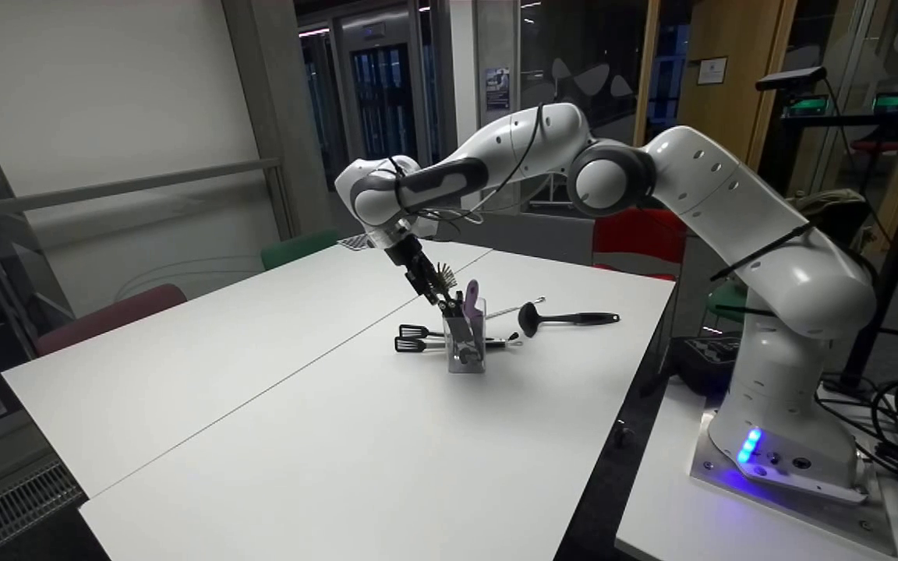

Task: Take the can open out of the holder and put it on the table

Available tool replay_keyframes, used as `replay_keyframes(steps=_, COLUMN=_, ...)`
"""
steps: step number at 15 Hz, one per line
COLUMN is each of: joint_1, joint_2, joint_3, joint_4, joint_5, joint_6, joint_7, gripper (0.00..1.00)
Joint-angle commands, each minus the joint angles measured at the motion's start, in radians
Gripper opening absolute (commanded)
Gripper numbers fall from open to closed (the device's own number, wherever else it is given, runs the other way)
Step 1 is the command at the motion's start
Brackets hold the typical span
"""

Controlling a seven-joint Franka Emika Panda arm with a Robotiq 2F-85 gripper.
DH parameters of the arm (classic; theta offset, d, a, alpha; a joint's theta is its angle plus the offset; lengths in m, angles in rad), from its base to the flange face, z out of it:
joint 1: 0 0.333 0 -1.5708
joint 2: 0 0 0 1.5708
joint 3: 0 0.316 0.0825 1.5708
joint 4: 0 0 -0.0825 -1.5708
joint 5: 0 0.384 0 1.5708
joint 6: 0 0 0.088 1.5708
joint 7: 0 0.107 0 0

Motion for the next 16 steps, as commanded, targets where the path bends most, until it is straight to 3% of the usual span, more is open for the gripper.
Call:
replay_keyframes(steps=1, joint_1=0.003, joint_2=-0.086, joint_3=0.0, joint_4=-0.16, joint_5=-0.04, joint_6=0.153, joint_7=0.006, gripper=1.0)
replay_keyframes(steps=8, joint_1=-0.002, joint_2=-0.208, joint_3=0.006, joint_4=-0.385, joint_5=-0.029, joint_6=0.384, joint_7=0.042, gripper=1.0)
replay_keyframes(steps=16, joint_1=-0.009, joint_2=-0.357, joint_3=0.015, joint_4=-0.583, joint_5=-0.011, joint_6=0.403, joint_7=0.092, gripper=1.0)
